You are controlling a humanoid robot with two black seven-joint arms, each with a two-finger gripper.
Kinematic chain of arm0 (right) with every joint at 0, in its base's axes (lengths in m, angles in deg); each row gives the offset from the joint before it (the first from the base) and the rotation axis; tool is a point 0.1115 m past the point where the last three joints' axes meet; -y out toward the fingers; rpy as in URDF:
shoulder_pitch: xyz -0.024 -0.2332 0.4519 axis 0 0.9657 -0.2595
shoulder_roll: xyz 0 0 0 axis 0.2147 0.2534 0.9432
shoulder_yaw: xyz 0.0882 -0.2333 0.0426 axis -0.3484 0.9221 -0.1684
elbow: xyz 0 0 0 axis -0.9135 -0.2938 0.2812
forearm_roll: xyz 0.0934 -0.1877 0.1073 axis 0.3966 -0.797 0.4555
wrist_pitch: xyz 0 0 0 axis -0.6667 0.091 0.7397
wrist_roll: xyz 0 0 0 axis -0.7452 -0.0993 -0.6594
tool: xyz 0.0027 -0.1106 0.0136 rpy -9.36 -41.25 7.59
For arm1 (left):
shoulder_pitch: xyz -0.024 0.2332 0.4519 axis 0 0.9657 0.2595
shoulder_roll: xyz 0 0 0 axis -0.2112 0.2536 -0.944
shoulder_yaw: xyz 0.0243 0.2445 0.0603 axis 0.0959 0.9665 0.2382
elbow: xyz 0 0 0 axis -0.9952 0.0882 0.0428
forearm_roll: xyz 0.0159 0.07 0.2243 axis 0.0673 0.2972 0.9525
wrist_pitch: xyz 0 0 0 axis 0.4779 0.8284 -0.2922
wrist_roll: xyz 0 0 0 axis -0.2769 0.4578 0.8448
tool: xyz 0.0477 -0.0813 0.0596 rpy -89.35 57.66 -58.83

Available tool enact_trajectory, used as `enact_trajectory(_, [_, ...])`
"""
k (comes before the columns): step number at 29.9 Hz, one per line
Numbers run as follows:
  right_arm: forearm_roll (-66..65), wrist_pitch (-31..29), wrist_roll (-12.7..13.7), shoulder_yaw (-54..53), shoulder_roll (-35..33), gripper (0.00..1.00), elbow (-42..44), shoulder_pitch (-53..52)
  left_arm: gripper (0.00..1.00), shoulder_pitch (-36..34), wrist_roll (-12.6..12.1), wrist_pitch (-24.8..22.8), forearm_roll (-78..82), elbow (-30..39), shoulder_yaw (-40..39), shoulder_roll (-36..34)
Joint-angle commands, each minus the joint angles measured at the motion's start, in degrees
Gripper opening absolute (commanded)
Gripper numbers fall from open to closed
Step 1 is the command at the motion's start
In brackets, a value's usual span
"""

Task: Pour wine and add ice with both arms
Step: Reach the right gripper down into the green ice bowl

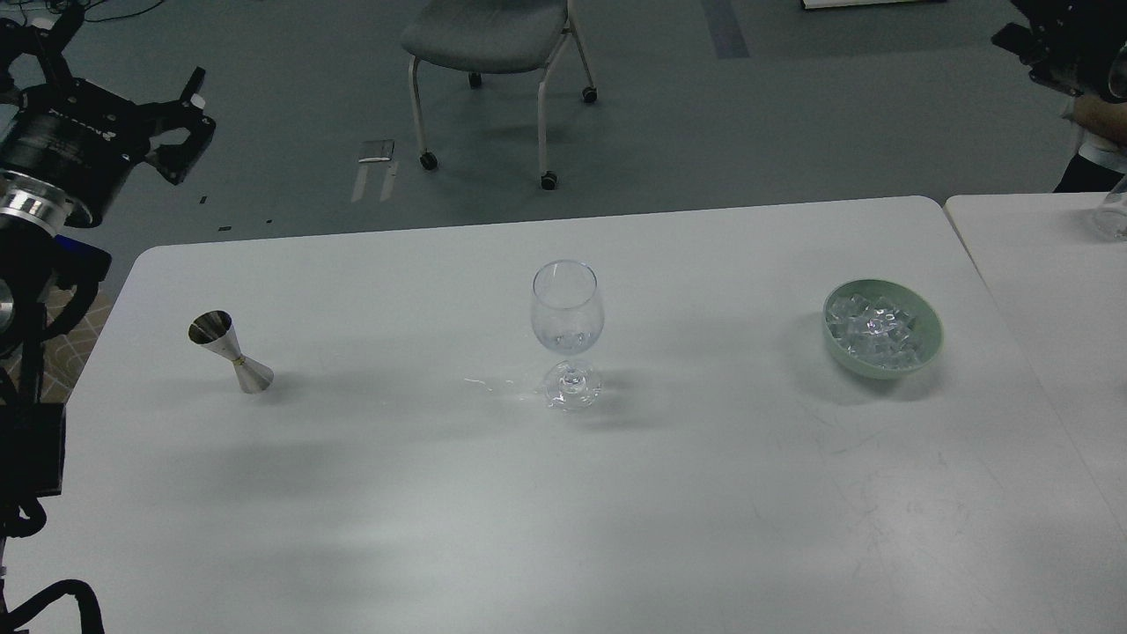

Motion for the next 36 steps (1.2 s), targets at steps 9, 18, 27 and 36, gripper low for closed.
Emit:
enact_trajectory(9, [-17.9, -0.2, -4.6, 32.7, -0.2, 1.00, -3.7, -15.0, 0.98, 2.4, 3.9, -2.1, 0.3, -1.0, 0.5, 0.1])
enact_trajectory(18, [-17.9, -0.4, -5.2, 41.8, -0.8, 0.98, -8.5, -15.3, 0.98, 3.8, 4.5, -2.7, 8.7, -1.0, 3.4, -0.3])
enact_trajectory(27, [-18.4, -0.1, 1.8, 50.0, -2.9, 0.76, -15.3, -11.0, 0.98, 4.0, 5.7, -2.9, 9.7, -1.0, 4.9, -0.6])
enact_trajectory(36, [-18.3, 0.0, 2.3, 50.2, -3.1, 0.66, -19.1, -8.0, 0.98, 6.8, 5.9, -3.7, 9.7, -1.0, 4.3, -0.5])
